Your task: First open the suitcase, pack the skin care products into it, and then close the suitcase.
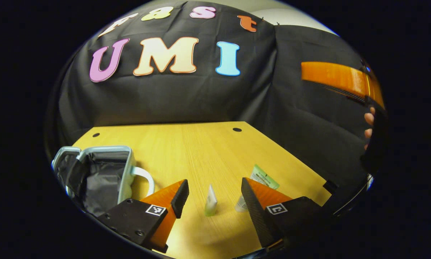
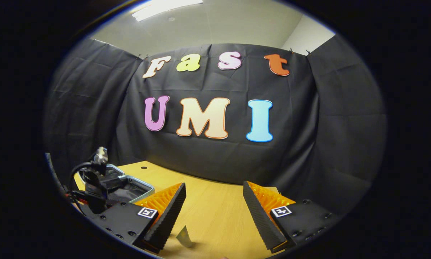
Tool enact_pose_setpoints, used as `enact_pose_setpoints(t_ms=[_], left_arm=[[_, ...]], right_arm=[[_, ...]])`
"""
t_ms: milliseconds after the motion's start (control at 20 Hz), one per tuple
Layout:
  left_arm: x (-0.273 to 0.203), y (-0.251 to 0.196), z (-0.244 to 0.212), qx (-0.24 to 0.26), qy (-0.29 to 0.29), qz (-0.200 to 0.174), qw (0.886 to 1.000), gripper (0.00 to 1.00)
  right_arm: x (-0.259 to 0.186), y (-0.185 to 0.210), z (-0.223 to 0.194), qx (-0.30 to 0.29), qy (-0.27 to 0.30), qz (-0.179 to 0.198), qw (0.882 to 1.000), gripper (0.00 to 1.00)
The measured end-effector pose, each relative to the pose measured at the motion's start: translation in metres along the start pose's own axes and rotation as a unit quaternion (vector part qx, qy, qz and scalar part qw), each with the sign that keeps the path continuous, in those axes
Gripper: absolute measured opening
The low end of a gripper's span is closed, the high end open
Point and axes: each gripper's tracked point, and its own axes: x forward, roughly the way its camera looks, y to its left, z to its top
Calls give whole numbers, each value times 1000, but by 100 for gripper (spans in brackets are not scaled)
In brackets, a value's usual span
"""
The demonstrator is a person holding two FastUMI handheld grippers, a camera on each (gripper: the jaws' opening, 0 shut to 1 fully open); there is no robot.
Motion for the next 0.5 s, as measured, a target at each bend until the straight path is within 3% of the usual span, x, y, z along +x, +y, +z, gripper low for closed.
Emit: enact_pose_setpoints(t_ms=[350, 400, 450, 500], left_arm=[[33, 4, -57, -22, 51, 7, 998, 49], [35, 5, -63, -23, 60, 8, 998, 51], [36, 5, -68, -25, 66, 8, 997, 35], [35, 5, -70, -29, 72, 8, 997, 30]], right_arm=[[-4, 0, -24, -18, 29, 8, 999, 99], [-5, 2, -27, -17, 31, 12, 999, 99], [-6, 6, -31, -15, 32, 18, 999, 99], [-7, 9, -35, -12, 34, 23, 999, 99]])
